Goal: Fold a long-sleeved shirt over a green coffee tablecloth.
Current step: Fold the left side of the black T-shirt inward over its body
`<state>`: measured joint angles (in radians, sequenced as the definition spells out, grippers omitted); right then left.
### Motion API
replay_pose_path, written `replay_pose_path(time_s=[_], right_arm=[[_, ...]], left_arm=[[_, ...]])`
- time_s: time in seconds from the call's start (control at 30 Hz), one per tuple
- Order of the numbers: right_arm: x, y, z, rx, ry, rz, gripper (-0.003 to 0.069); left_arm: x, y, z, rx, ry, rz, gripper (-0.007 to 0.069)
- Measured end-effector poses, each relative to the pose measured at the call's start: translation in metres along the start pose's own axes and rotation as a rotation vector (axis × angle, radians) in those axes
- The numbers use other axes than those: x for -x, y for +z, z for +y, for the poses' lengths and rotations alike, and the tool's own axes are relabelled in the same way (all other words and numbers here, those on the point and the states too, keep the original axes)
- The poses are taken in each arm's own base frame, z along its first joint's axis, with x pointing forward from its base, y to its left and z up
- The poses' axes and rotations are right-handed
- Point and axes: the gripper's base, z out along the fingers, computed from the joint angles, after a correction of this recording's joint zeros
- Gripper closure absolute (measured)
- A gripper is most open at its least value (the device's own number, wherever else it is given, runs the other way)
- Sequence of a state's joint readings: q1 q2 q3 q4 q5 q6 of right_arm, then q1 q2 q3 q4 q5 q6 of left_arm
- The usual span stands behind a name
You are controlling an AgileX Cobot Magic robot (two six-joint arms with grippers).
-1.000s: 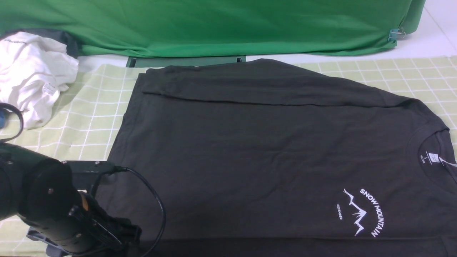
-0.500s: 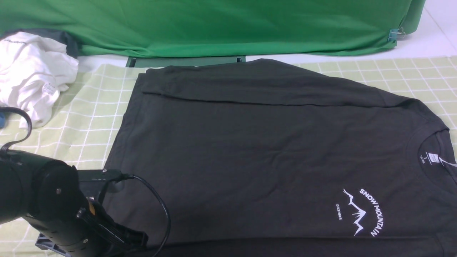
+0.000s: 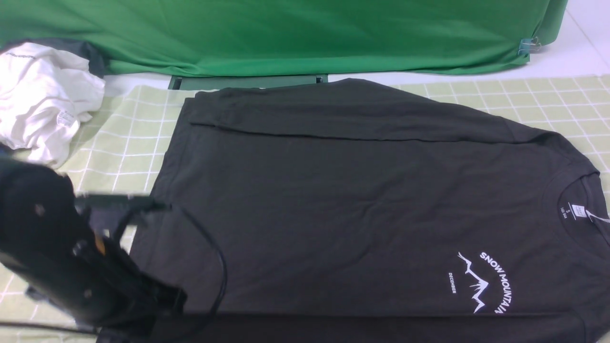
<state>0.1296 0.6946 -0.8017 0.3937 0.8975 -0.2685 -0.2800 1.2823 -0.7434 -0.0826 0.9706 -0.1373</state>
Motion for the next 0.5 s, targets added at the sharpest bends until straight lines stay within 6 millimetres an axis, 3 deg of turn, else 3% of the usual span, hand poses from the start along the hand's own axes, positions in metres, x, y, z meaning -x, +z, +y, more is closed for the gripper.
replay_pose_path(time_s=[0.17, 0.23, 0.27, 0.37, 0.5], right_arm=[[0.001, 0.000, 0.000, -0.002, 0.000, -0.007, 0.0642], [0.001, 0.000, 0.000, -0.001, 0.000, -0.008, 0.0642], [0.001, 0.000, 0.000, -0.001, 0.000, -0.008, 0.0642], [0.001, 0.000, 0.000, 0.000, 0.001, -0.008, 0.0642], [0.001, 0.000, 0.000, 0.000, 0.002, -0.008, 0.0642]], left_arm=[[0.026, -0.028, -0.003, 0.013, 0.046, -0.147, 0.0572], [0.047, -0.045, -0.006, 0.029, 0.068, -0.256, 0.0572], [0.049, -0.046, -0.006, 0.034, 0.072, -0.263, 0.0572], [0.079, -0.056, -0.007, 0.079, 0.106, -0.344, 0.0572], [0.112, -0.055, -0.009, 0.130, 0.140, -0.387, 0.0572]])
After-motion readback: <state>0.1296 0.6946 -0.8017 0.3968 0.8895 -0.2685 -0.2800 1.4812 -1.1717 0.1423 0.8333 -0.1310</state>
